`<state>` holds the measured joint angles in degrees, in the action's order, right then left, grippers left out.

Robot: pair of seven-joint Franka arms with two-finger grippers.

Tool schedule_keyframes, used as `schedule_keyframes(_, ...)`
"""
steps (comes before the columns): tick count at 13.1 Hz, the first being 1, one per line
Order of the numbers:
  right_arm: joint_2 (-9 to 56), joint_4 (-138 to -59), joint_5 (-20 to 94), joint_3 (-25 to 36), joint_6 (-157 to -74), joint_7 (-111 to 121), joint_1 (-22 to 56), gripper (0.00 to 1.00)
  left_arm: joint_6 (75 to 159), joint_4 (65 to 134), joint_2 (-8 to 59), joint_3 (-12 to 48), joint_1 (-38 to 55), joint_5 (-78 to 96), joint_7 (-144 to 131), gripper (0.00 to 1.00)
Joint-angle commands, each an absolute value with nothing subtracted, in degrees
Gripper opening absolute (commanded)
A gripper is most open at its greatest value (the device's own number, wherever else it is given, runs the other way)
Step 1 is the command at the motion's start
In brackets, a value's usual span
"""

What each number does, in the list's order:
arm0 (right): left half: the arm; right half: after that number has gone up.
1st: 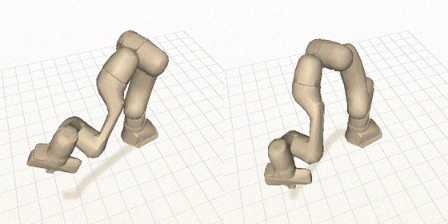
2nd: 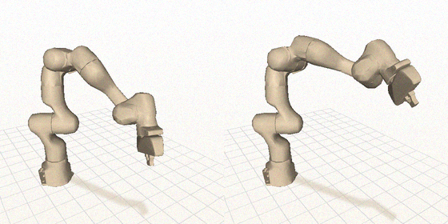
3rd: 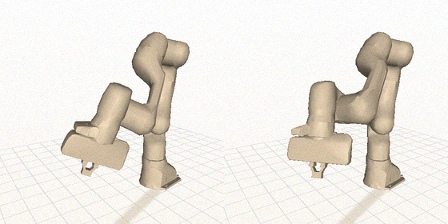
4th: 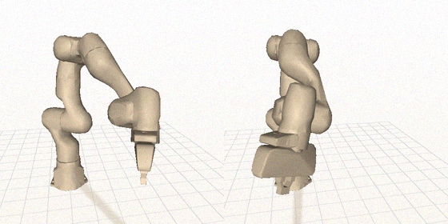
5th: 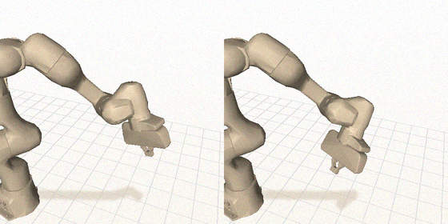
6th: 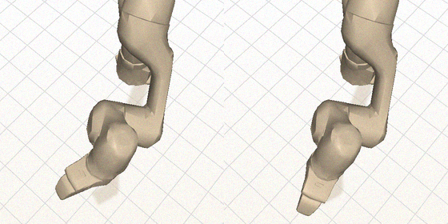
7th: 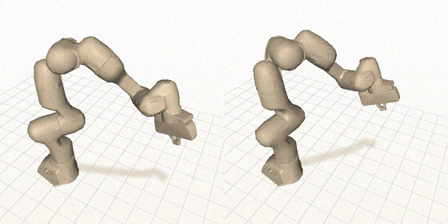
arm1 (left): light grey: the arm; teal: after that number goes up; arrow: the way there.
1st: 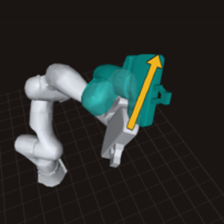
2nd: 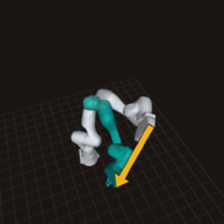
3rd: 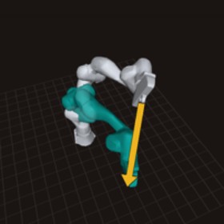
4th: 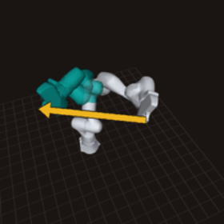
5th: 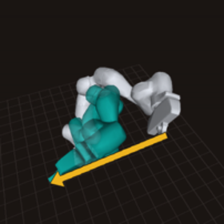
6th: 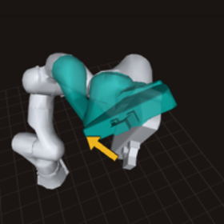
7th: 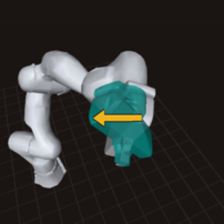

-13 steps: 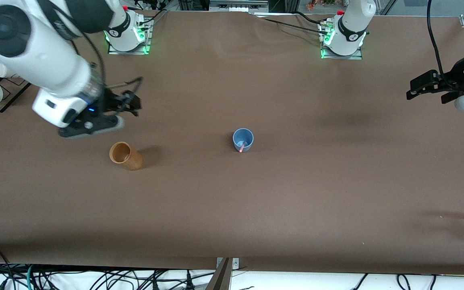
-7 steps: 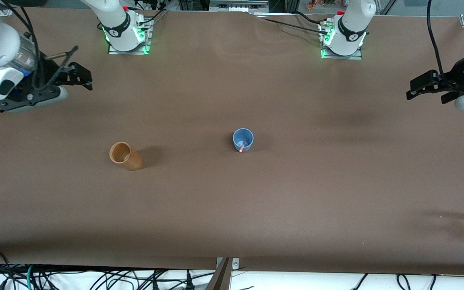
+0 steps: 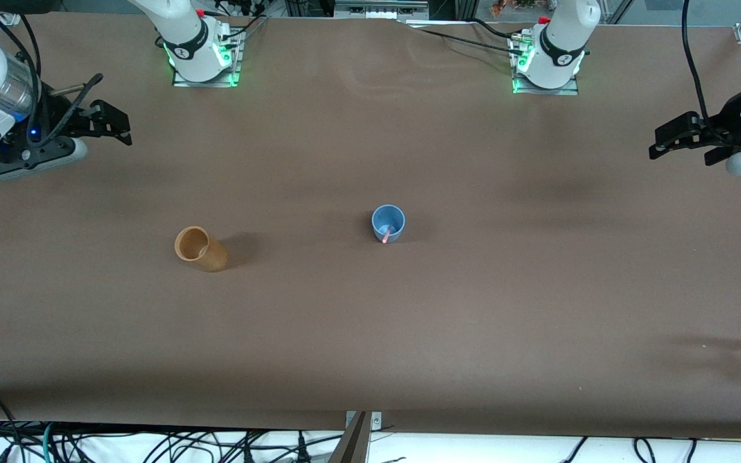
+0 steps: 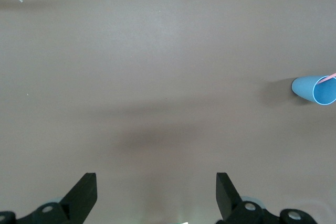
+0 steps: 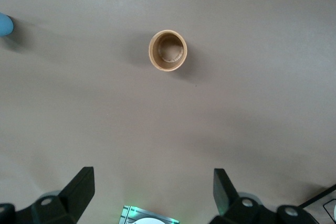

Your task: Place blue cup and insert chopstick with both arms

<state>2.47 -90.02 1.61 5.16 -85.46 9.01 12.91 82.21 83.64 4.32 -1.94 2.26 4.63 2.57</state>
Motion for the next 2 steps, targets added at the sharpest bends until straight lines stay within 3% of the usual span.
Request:
schedule_keyframes(1, 2.6, -89.1, 2.5, 5.3, -85.3, 9.6, 12.8, 1.00, 81.8, 83.7, 4.0, -2.1, 2.3, 4.7, 3.5, 1.00)
schedule_keyframes(2, 2.5, -89.1, 2.4, 5.3, -85.1, 9.8, 12.8, 1.00, 81.8, 83.7, 4.0, -2.1, 2.3, 4.7, 3.5, 1.00)
